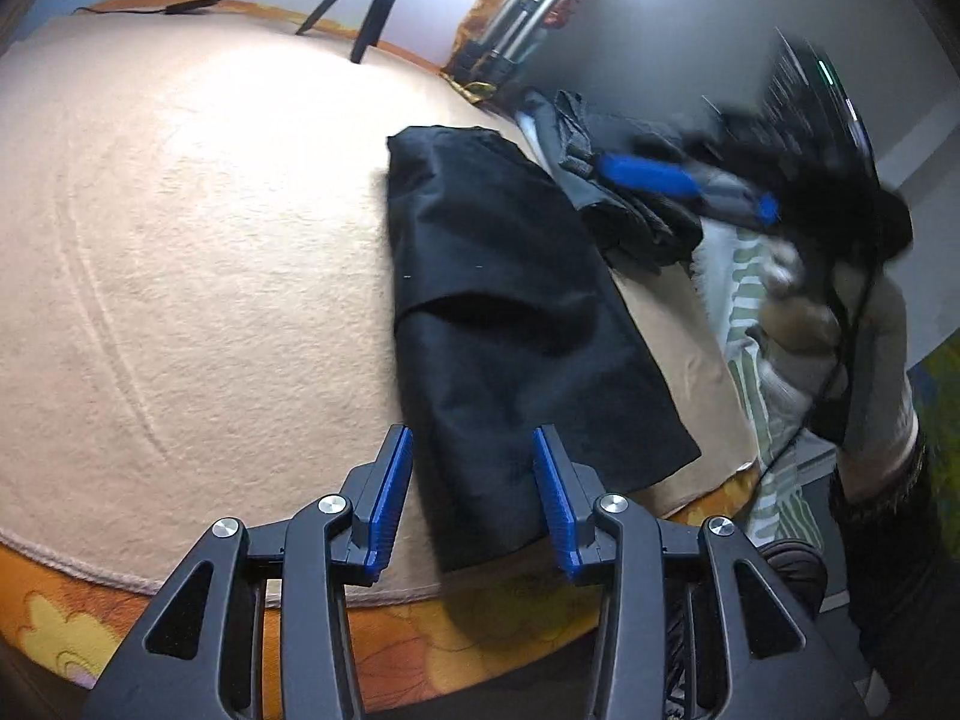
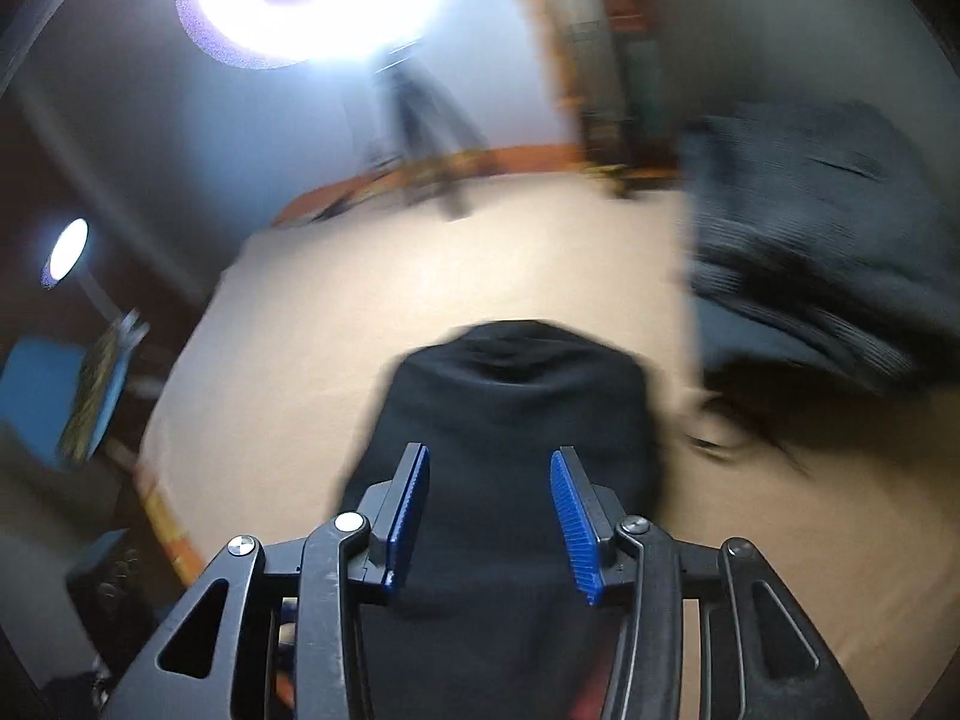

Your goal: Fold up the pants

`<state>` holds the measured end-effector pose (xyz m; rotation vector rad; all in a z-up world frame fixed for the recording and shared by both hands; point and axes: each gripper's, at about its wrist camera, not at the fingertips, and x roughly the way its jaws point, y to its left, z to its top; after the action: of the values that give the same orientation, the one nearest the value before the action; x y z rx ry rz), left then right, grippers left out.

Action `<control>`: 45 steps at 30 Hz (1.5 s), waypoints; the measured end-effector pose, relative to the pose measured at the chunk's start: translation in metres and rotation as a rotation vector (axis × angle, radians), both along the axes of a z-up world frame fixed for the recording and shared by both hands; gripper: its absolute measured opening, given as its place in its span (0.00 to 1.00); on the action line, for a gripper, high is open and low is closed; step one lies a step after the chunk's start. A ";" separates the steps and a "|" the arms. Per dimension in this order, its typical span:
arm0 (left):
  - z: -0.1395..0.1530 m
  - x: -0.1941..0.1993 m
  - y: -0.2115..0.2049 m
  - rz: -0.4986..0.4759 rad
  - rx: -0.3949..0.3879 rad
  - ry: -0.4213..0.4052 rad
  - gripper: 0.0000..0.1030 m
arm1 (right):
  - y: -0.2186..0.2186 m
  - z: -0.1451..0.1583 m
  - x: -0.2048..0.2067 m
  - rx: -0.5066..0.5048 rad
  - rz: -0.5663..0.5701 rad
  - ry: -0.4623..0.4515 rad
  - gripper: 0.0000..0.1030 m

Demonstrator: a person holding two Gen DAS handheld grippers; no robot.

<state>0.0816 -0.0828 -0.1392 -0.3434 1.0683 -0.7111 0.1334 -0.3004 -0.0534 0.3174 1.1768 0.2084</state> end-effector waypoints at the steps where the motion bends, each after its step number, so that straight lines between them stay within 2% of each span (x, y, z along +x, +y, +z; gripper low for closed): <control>1: -0.001 0.000 -0.001 -0.003 -0.002 0.005 0.39 | 0.016 -0.001 0.011 -0.002 0.048 0.004 0.43; 5: -0.010 0.004 0.001 0.025 -0.046 0.062 0.39 | 0.068 -0.021 0.043 -0.086 0.190 0.045 0.31; 7: -0.014 0.006 0.004 0.035 -0.070 0.090 0.39 | 0.082 -0.033 0.051 -0.123 0.230 0.058 0.31; 8: -0.015 0.007 0.005 0.039 -0.077 0.095 0.34 | 0.087 -0.038 0.055 -0.137 0.241 0.064 0.31; 9: -0.015 0.007 0.005 0.041 -0.076 0.093 0.25 | 0.090 -0.045 0.059 -0.147 0.247 0.071 0.31; 15: -0.004 -0.004 -0.003 0.016 -0.023 0.006 0.15 | 0.088 -0.073 0.069 -0.205 0.219 0.128 0.26; 20: 0.008 -0.025 -0.021 -0.029 0.084 -0.121 0.13 | 0.081 -0.092 0.073 -0.237 0.198 0.164 0.24; 25: 0.005 -0.021 -0.020 -0.027 0.076 -0.106 0.13 | 0.078 -0.094 0.068 -0.225 0.176 0.139 0.24; 28: 0.008 -0.014 -0.009 -0.018 0.056 -0.075 0.15 | 0.077 -0.091 0.066 -0.214 0.170 0.128 0.25; 31: 0.009 -0.015 -0.003 -0.014 0.070 -0.071 0.20 | 0.061 -0.081 0.061 -0.158 0.130 0.114 0.27; 34: 0.013 -0.012 0.004 0.015 0.067 -0.075 0.35 | 0.040 -0.064 0.043 -0.118 0.079 0.075 0.34; 37: 0.016 -0.001 0.011 0.051 0.049 -0.059 0.36 | 0.018 -0.039 0.009 -0.081 0.051 0.008 0.41; 39: 0.019 0.008 0.013 0.066 0.044 -0.059 0.36 | -0.001 -0.029 -0.018 -0.050 0.024 -0.021 0.52; 40: 0.021 0.012 0.012 0.066 0.046 -0.063 0.36 | -0.007 -0.026 -0.026 -0.040 0.013 -0.026 0.54; 42: 0.022 0.019 0.008 0.061 0.065 -0.075 0.45 | -0.019 -0.023 -0.047 -0.036 -0.018 -0.040 0.56; 45: 0.022 0.027 -0.001 0.052 0.102 -0.090 0.45 | -0.035 -0.023 -0.075 -0.052 -0.070 -0.057 0.56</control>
<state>0.1089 -0.0841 -0.1174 -0.2490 1.0029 -0.6176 0.0581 -0.3351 -0.0767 0.3048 1.1106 0.1245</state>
